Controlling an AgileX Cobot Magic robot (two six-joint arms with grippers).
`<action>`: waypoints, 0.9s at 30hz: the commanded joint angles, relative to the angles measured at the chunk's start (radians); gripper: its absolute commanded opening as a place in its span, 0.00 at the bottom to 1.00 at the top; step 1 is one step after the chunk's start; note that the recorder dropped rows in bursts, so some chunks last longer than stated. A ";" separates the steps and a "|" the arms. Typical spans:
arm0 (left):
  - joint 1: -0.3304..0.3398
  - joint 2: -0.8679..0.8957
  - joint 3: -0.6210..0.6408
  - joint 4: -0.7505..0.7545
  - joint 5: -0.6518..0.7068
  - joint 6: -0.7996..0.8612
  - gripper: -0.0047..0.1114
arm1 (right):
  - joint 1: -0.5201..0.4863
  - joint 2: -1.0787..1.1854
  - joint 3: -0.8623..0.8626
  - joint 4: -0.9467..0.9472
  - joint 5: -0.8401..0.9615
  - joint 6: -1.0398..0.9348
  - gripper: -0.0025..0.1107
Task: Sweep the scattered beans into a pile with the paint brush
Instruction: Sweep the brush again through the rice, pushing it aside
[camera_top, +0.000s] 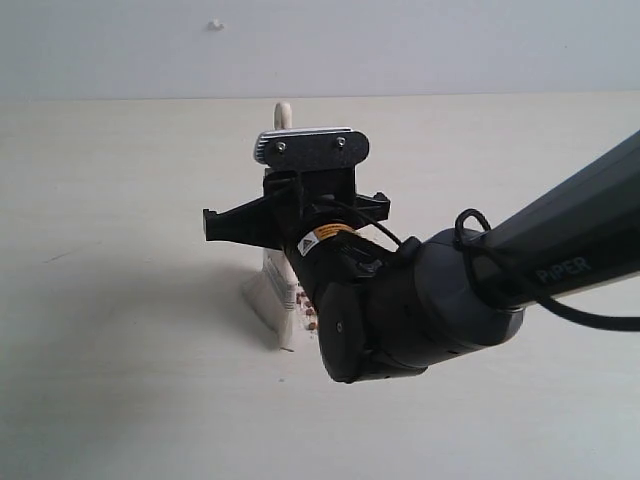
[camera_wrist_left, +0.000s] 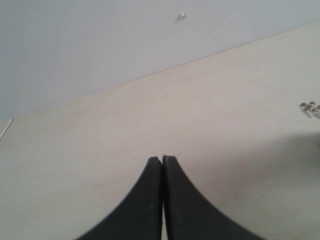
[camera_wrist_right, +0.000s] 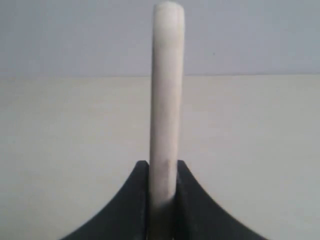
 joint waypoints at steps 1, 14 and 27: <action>0.001 -0.003 0.000 -0.003 -0.005 -0.002 0.04 | -0.011 -0.011 0.002 0.009 -0.058 -0.052 0.02; 0.001 -0.003 0.000 -0.003 -0.005 -0.002 0.04 | -0.011 -0.184 0.015 -0.269 0.121 -0.084 0.02; 0.001 -0.003 0.000 -0.003 -0.005 -0.002 0.04 | -0.301 -0.354 0.174 -1.391 -0.051 0.558 0.02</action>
